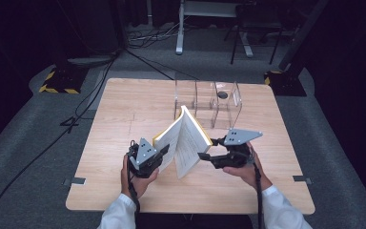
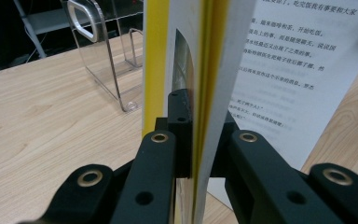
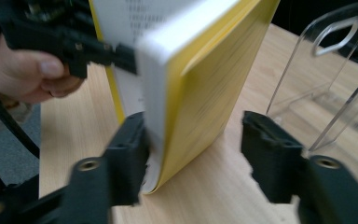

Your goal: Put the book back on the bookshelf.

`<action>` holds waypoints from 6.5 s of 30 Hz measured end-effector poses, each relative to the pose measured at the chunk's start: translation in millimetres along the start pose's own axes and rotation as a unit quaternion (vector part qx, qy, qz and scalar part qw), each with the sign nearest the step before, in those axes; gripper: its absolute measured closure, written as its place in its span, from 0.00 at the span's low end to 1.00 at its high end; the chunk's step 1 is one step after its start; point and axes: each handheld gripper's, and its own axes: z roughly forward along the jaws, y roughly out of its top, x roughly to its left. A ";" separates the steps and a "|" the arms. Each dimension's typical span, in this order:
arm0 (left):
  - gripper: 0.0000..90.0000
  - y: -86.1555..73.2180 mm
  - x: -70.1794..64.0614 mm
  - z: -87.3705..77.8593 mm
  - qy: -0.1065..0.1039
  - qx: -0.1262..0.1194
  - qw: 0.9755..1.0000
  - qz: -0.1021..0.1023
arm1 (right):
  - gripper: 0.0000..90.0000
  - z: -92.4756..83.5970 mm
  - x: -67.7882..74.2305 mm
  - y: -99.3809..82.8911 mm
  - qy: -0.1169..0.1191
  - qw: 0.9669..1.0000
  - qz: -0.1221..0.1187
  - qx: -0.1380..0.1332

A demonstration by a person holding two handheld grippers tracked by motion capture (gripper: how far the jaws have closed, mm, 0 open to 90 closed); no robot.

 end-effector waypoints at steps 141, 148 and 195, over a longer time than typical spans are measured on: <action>0.71 -36.4 3.5 -3.6 -0.190 0.104 0.969 0.115 | 0.66 13.9 -4.3 -46.1 0.208 0.968 -0.137 -0.008; 0.70 -30.5 -5.3 12.2 -0.196 0.098 0.968 0.125 | 0.79 4.0 -4.0 -48.0 0.172 0.976 -0.125 -0.038; 0.18 -79.2 44.3 -14.9 0.044 0.217 0.975 0.016 | 0.85 -68.6 -34.6 -78.2 -0.085 0.994 -0.041 -0.058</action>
